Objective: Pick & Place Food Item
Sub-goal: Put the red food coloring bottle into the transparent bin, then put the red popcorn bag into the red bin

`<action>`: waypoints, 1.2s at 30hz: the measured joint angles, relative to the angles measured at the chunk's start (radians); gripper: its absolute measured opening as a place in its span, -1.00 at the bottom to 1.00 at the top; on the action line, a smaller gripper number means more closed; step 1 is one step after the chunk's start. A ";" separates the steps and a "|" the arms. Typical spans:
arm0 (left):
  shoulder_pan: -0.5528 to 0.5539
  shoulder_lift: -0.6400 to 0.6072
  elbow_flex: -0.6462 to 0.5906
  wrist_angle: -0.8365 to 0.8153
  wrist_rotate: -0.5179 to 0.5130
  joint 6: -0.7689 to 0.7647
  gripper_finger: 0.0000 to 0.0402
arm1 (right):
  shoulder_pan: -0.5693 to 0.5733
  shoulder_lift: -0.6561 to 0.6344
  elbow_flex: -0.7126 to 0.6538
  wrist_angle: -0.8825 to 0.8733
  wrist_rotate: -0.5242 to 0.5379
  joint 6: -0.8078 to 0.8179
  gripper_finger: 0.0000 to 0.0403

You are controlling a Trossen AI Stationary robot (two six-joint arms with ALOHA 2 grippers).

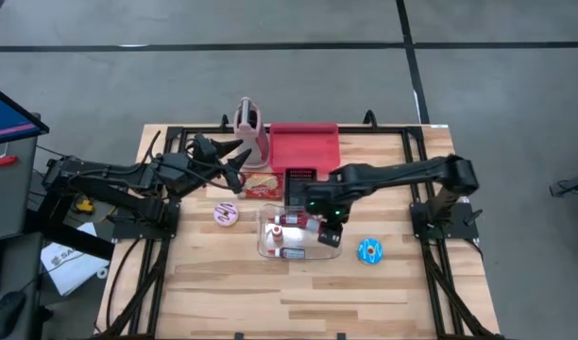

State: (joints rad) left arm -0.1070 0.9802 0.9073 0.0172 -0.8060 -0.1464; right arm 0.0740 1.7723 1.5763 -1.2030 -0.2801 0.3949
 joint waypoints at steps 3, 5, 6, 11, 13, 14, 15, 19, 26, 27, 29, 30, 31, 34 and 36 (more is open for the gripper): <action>0.000 0.000 0.000 -0.002 0.000 0.000 -0.12 | -0.010 0.075 0.042 -0.058 0.000 -0.015 -0.50; -0.009 0.000 0.000 -0.002 0.000 0.000 -0.12 | -0.010 0.116 0.060 -0.077 0.004 -0.026 -0.50; -0.011 0.000 0.000 -0.002 0.000 0.000 -0.12 | -0.010 0.135 0.066 -0.086 0.009 -0.029 -0.50; -0.016 0.000 0.000 -0.023 0.000 -0.009 -0.12 | 0.001 0.195 0.098 -0.089 0.019 -0.013 -0.50; -0.019 0.000 0.000 -0.041 0.000 -0.018 -0.12 | 0.013 0.198 0.099 -0.062 0.027 -0.013 -0.50; -0.019 0.000 0.000 -0.042 0.000 -0.019 -0.12 | 0.019 0.198 0.099 -0.056 0.031 -0.013 -0.50; -0.023 0.000 0.000 -0.043 0.000 -0.019 -0.12 | 0.025 0.197 0.099 -0.044 0.040 -0.008 -0.50; -0.035 0.000 0.000 -0.044 0.000 -0.019 -0.12 | 0.035 0.197 0.100 -0.041 0.044 -0.002 -0.50; -0.051 0.000 0.000 -0.044 0.000 -0.019 -0.12 | 0.057 0.197 0.100 -0.036 0.057 0.013 -0.50; -0.053 0.000 0.000 -0.044 0.000 -0.019 -0.12 | 0.060 0.197 0.100 -0.031 0.054 0.013 -0.50; -0.058 0.000 0.000 -0.044 0.000 -0.019 -0.12 | 0.067 0.197 0.100 -0.012 0.048 0.013 -0.42; -0.061 0.000 0.000 -0.044 0.000 -0.019 -0.12 | 0.070 0.197 0.100 -0.006 0.048 0.013 -0.35; -0.064 0.000 0.000 -0.044 0.000 -0.018 -0.12 | 0.071 0.197 0.100 -0.005 0.048 0.013 -0.28; -0.072 0.000 0.000 -0.044 0.000 -0.018 -0.12 | 0.077 0.197 0.100 0.001 0.049 0.016 -0.08; -0.077 0.000 0.000 -0.045 0.000 -0.018 -0.12 | 0.078 0.197 0.100 0.007 0.049 0.024 -0.03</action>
State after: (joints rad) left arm -0.1841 0.9806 0.9073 -0.0281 -0.8062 -0.1642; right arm 0.1524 1.9697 1.6760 -1.1964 -0.2313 0.4185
